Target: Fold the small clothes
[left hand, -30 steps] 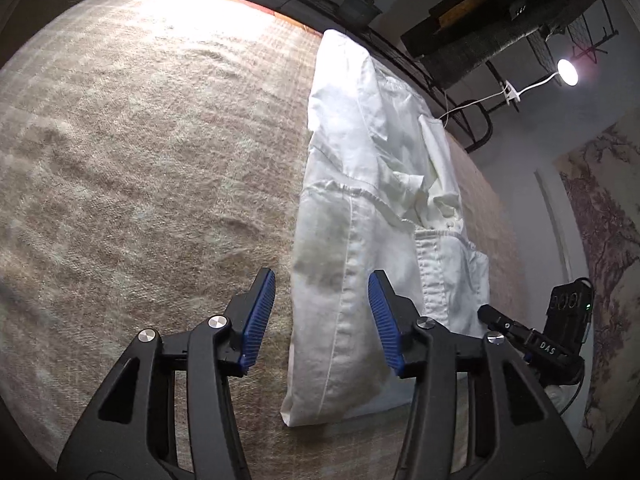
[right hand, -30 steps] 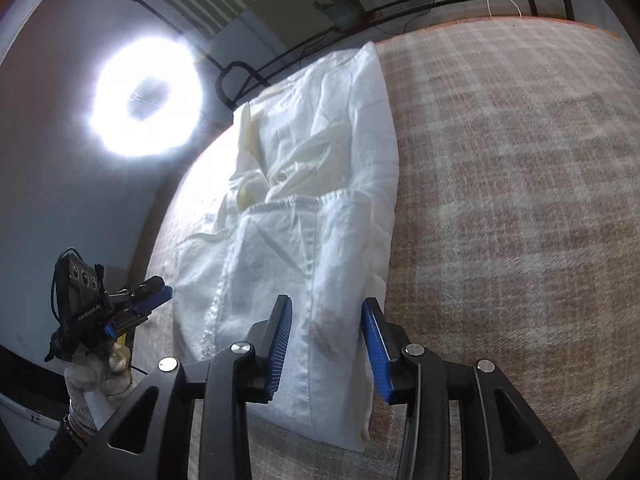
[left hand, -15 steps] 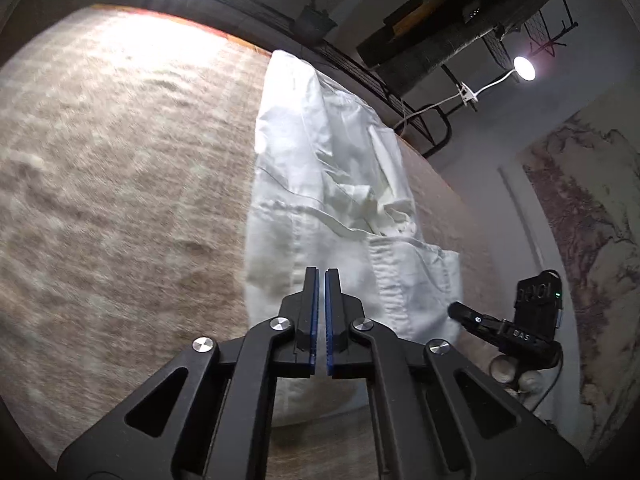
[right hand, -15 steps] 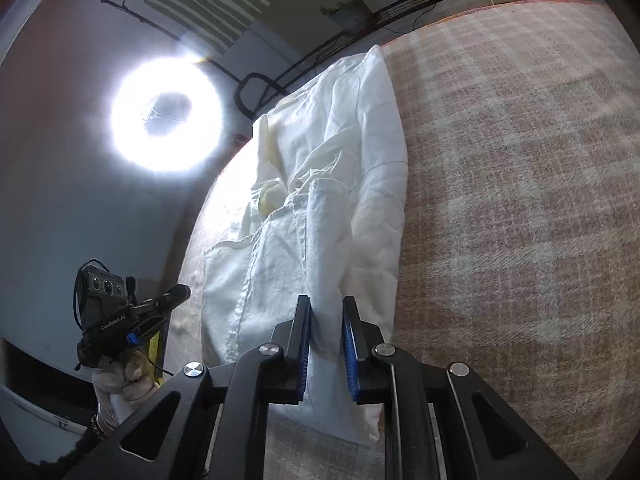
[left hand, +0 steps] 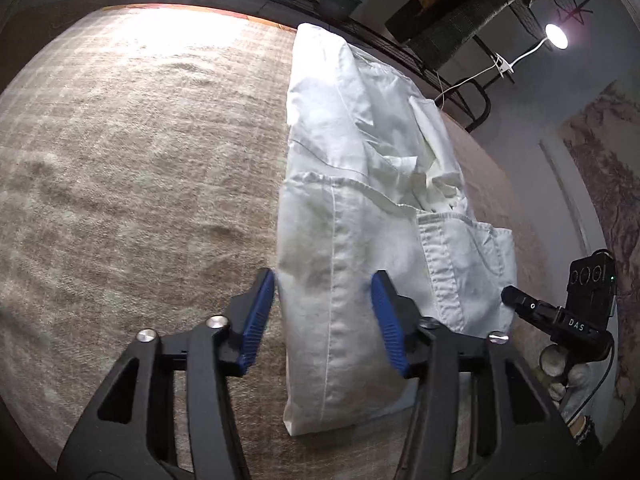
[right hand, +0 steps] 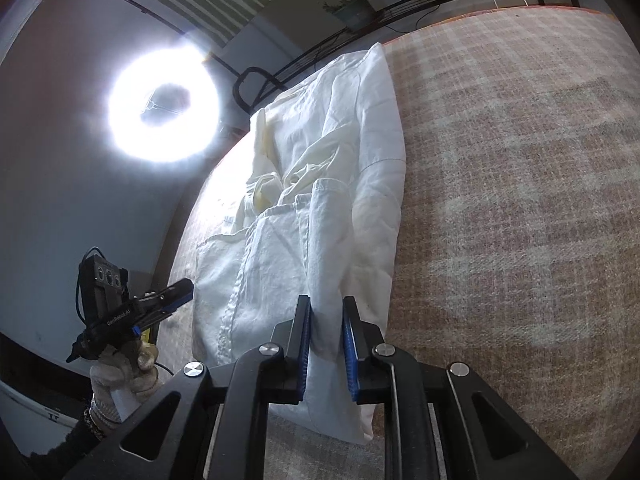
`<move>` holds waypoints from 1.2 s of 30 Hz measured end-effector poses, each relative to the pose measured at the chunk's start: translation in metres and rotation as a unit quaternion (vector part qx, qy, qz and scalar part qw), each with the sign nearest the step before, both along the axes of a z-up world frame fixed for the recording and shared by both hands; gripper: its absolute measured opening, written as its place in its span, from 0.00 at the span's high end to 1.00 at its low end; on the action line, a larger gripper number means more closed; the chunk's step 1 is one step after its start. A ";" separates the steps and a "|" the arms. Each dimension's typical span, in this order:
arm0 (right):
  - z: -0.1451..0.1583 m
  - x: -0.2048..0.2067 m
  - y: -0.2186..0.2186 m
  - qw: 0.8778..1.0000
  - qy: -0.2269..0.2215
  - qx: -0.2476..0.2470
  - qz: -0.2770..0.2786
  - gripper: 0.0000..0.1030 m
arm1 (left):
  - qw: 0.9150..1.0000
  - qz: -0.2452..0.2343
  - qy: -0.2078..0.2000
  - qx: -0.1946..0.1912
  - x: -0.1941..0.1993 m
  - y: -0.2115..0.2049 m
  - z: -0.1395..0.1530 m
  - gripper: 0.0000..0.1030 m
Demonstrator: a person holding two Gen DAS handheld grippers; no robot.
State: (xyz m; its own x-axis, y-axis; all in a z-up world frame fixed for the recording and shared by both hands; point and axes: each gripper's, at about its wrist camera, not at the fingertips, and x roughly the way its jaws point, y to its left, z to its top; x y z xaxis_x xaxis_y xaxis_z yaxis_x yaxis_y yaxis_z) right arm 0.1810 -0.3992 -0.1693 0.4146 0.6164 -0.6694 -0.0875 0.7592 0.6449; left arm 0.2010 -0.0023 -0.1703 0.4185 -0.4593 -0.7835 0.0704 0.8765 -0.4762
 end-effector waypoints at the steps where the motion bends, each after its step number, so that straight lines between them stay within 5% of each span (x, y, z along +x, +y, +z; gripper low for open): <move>1: 0.000 0.000 0.000 1.000 -0.001 0.000 0.000 0.87 | 1.000 -0.003 0.000 -0.003 0.000 -0.001 0.000 0.68; 2: 0.000 0.000 0.000 1.000 -0.001 0.000 0.001 0.87 | 1.000 -0.006 -0.003 -0.002 -0.002 -0.003 0.002 0.75; 6: 0.001 -0.001 -0.003 1.000 -0.003 0.002 0.001 0.87 | 1.000 -0.010 -0.010 -0.004 -0.003 -0.004 0.005 0.77; 8: 0.000 -0.001 -0.003 1.000 -0.003 0.001 0.001 0.87 | 1.000 -0.007 -0.009 -0.013 -0.002 -0.002 0.003 0.88; 12: 0.001 -0.002 -0.002 1.000 -0.004 0.002 0.002 0.87 | 0.996 0.005 -0.008 -0.083 0.001 0.009 0.002 0.88; 21: -0.001 0.002 -0.001 1.000 0.000 -0.005 0.010 0.80 | 0.995 0.025 -0.001 -0.095 0.023 0.017 -0.011 0.88; 22: 0.000 0.004 0.000 1.000 -0.001 -0.009 0.011 0.77 | 0.994 0.018 -0.001 -0.111 0.025 0.016 -0.011 0.96; 25: 0.002 0.011 -0.002 1.000 -0.007 -0.011 0.006 0.78 | 0.986 -0.007 -0.015 -0.168 0.025 0.013 -0.006 0.96; 28: 0.006 0.015 -0.008 1.000 -0.020 0.018 0.005 0.90 | 0.992 -0.015 -0.024 -0.119 0.029 0.008 -0.007 0.97; 36: -0.016 0.028 -0.002 0.998 0.004 -0.070 0.006 0.95 | 1.000 -0.017 -0.024 -0.011 0.030 -0.002 -0.019 0.92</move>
